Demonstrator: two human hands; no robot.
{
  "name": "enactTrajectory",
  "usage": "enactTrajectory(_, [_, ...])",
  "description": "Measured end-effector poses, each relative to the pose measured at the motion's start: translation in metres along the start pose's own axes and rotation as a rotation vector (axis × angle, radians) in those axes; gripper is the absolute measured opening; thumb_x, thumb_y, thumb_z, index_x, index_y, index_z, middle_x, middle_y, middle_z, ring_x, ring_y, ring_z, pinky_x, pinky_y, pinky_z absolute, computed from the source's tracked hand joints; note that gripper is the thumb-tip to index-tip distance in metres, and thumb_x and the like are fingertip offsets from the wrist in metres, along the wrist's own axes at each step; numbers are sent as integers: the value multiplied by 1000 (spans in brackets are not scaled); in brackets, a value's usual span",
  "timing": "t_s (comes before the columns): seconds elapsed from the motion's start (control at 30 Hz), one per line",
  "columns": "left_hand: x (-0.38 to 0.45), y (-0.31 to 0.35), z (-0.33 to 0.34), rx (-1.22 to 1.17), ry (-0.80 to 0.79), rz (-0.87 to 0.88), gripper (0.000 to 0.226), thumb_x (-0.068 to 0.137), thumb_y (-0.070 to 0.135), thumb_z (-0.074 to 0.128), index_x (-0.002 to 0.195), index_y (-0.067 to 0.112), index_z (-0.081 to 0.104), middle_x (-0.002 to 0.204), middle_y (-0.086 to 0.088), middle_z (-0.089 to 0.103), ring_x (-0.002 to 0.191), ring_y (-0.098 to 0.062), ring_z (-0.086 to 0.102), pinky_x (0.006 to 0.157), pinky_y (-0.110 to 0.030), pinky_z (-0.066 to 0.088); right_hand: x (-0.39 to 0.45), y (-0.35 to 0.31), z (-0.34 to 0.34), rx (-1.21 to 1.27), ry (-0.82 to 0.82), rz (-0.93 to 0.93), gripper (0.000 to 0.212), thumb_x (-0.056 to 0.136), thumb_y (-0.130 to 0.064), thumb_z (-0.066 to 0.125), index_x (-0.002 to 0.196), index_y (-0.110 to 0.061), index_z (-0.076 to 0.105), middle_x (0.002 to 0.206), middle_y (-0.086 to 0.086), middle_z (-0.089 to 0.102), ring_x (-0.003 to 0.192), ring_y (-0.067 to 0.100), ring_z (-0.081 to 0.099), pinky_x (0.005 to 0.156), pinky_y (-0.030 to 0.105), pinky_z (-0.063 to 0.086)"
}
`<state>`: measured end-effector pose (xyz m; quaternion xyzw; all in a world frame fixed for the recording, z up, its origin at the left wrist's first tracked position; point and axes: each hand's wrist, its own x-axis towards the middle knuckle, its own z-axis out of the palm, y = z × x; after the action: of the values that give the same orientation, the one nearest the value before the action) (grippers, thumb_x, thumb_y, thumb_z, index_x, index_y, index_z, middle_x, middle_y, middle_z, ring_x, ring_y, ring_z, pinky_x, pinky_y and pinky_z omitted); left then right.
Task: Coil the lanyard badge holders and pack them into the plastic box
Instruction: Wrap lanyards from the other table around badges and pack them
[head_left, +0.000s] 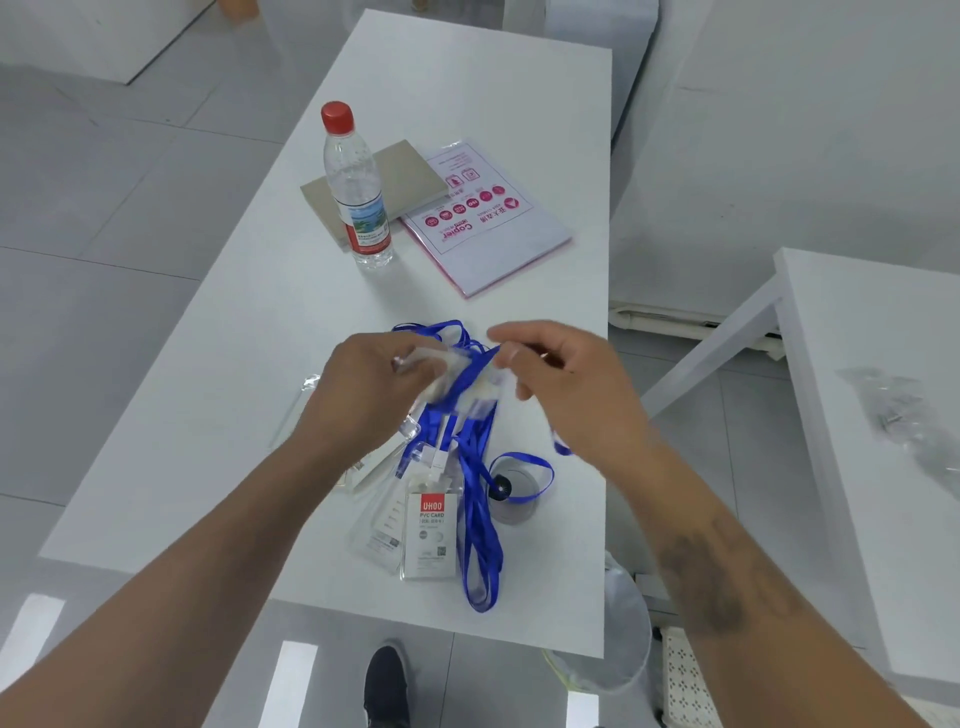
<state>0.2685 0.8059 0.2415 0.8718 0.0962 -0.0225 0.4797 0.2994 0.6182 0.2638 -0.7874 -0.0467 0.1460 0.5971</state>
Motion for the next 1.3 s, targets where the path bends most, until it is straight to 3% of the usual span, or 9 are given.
enactTrajectory(0.2, [-11,0,-11,-534,-426,-290,27,84,22,69,109,18,75,109,-8,75,102,-27,70,88,-41,57,2,16,-10,138,12,168,18,89,-12,68,88,-28,75,79,-9,75,71,8,65,61,17,52])
enactTrajectory(0.33, [-18,12,10,-863,-245,-394,21,89,11,65,108,5,72,101,-11,76,90,-22,73,85,-40,60,-28,29,1,34,-32,323,29,94,-5,56,75,-21,71,55,-11,62,57,10,52,48,14,40])
enactTrajectory(0.47, [-30,20,38,-601,0,-339,11,91,12,68,99,13,76,84,-4,77,82,-20,75,71,-28,60,-75,38,0,-336,-223,165,22,100,-26,49,93,-15,67,71,-9,57,59,3,46,55,14,34])
enactTrajectory(0.53, [-46,30,53,-397,-24,-241,12,91,14,68,99,17,77,79,2,76,74,-6,72,61,-17,56,-95,40,-19,-607,-178,49,21,97,-34,51,85,-22,63,73,-7,52,68,7,48,59,19,36])
enactTrajectory(0.6, [-62,42,70,-267,-108,-178,13,91,17,68,97,23,77,78,6,75,73,-6,71,66,-23,59,-108,35,-47,-672,-71,5,16,89,-44,61,80,-32,67,74,-10,56,73,7,52,63,22,40])
enactTrajectory(0.77, [-92,81,114,-325,-280,-197,13,91,18,69,92,28,77,86,-2,76,76,-13,69,70,-30,61,-125,44,-118,-449,155,33,19,64,-41,87,67,-31,70,97,-23,57,97,-5,50,75,15,39])
enactTrajectory(0.93, [-125,115,161,-425,-289,-236,12,91,19,69,97,25,77,91,-1,78,84,-14,71,77,-35,59,-155,60,-171,-126,180,125,38,61,-26,92,64,-19,55,58,-7,55,50,7,43,49,21,36])
enactTrajectory(1.1, [-166,146,194,-470,-292,-263,14,91,18,68,100,23,77,98,-3,78,96,-23,72,86,-43,59,-195,66,-216,62,180,200,39,65,-22,91,85,-13,59,68,-3,62,58,8,57,53,23,48])
enactTrajectory(1.3, [-187,171,208,-510,-342,-266,13,91,14,68,97,22,77,93,-3,78,80,-12,72,70,-28,60,-228,72,-238,28,185,258,34,71,-34,85,70,-11,59,62,1,56,55,12,51,52,26,45])
